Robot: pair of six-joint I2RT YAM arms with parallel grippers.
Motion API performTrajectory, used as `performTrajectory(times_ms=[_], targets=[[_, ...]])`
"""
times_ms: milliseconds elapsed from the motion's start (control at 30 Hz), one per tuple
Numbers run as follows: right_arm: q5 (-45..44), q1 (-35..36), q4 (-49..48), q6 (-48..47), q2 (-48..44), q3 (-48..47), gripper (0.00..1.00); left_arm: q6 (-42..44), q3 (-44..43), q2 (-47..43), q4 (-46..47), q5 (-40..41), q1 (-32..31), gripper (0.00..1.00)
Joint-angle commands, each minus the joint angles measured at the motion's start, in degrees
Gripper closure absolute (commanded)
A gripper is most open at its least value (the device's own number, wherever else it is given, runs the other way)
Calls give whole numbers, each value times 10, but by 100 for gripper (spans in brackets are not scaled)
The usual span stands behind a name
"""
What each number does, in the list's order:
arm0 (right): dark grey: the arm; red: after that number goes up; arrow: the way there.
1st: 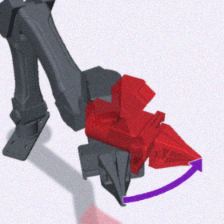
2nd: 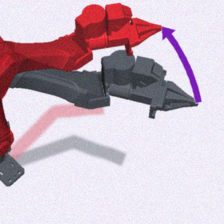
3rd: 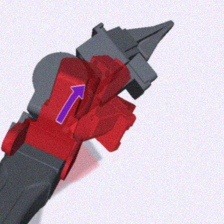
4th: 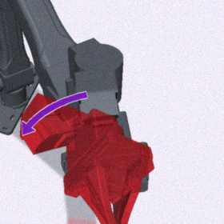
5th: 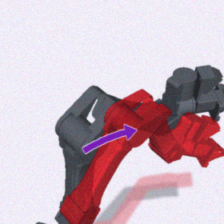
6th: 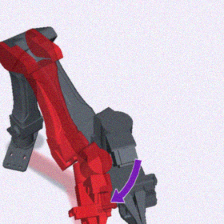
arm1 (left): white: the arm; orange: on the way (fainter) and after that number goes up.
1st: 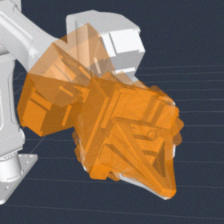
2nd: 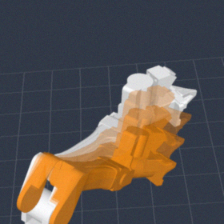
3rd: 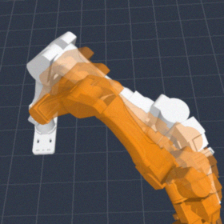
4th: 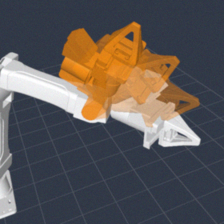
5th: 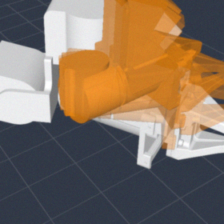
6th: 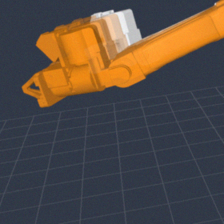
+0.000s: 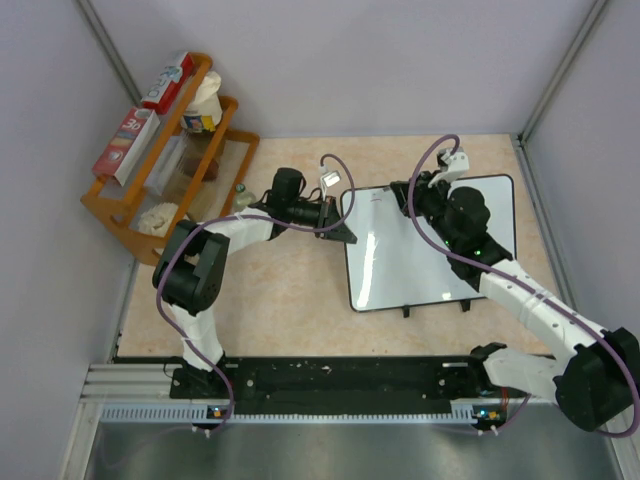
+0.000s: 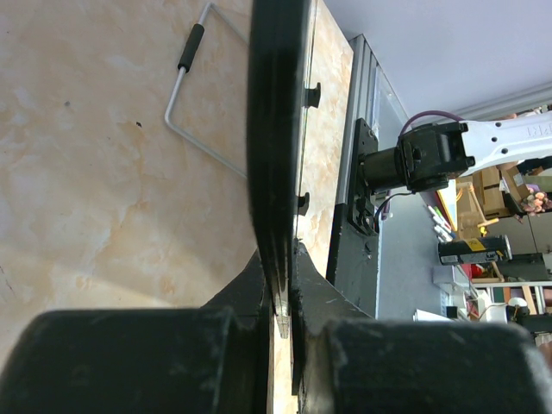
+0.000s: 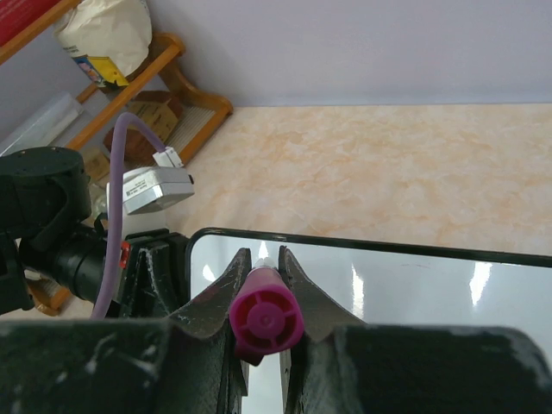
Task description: Write a sentence on the whiteboard
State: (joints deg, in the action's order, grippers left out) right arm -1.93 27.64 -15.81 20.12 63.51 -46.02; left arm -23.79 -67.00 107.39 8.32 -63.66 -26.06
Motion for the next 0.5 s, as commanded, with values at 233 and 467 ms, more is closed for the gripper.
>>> performTrajectory(times_ms=[233,467], targets=[[-18,6,-17,-3,8,14,100,30,-4,11,-19,-11,-14,100],[-26,5,-12,-3,7,28,100,30,0,11,-17,-11,-14,100]])
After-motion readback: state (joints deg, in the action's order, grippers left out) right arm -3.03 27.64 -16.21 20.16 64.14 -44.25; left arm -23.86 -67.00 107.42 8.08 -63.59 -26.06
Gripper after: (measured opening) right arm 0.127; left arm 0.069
